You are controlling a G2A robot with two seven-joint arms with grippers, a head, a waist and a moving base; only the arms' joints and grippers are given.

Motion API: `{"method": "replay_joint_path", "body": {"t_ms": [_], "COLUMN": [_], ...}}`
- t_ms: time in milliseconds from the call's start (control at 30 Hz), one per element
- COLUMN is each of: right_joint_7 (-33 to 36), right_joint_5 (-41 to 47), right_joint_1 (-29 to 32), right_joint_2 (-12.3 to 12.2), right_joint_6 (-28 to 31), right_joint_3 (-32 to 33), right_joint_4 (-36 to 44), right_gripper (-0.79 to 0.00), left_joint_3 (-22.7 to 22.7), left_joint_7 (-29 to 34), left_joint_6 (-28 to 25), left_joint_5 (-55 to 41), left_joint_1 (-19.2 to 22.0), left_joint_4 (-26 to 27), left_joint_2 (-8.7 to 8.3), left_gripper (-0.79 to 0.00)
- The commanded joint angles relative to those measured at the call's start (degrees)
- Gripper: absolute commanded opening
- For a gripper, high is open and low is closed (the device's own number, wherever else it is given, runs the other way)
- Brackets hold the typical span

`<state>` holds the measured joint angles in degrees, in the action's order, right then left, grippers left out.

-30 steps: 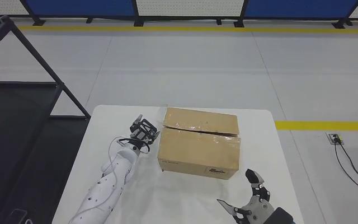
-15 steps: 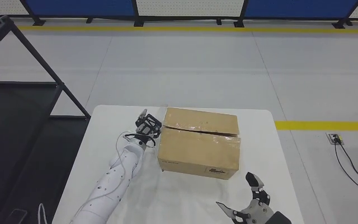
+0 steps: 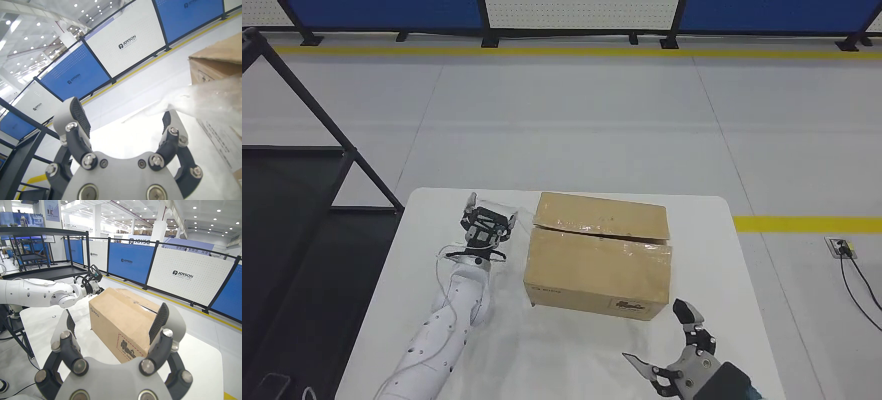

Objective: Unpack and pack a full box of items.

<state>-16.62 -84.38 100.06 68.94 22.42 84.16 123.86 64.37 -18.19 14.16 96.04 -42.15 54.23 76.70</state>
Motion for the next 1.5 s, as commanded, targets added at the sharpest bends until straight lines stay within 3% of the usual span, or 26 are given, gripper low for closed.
{"method": "replay_joint_path", "body": {"t_ms": [0,167,500,900,1167,1467], "right_joint_7": [0.32,0.71,0.48,0.49,0.59,1.25], "right_joint_5": [0.15,0.4,0.56,0.93,1.06,1.33], "right_joint_1": [-0.48,-1.24,-0.98,-1.31,-0.88,-1.76], "right_joint_2": [-0.03,-0.12,-0.34,-0.49,-0.6,-0.72], "right_joint_6": [0.27,0.78,0.97,0.7,0.25,0.73], "right_joint_3": [-0.04,-0.18,0.32,0.24,0.42,0.23], "right_joint_4": [-0.18,-0.38,-0.31,-1.0,-0.85,-1.17], "right_gripper": [0.0,0.0,0.0,0.0,0.0,0.0], "left_joint_3": [0.37,0.4,-2.5,-4.55,-4.33,-1.09], "left_joint_7": [-0.01,2.11,5.56,3.99,-0.01,-5.2], "left_joint_6": [0.97,-0.4,-5.97,-5.55,-1.53,3.99], "left_joint_5": [-0.29,0.56,4.44,3.29,0.7,-2.89], "left_joint_1": [-0.7,-0.92,2.16,7.85,10.77,9.33], "left_joint_4": [1.02,1.66,-3.78,-11.15,-15.45,-14.83], "left_joint_2": [0.05,0.15,0.98,3.0,4.29,4.27], "left_gripper": [0.0,0.0,0.0,0.0,0.0,0.0]}}
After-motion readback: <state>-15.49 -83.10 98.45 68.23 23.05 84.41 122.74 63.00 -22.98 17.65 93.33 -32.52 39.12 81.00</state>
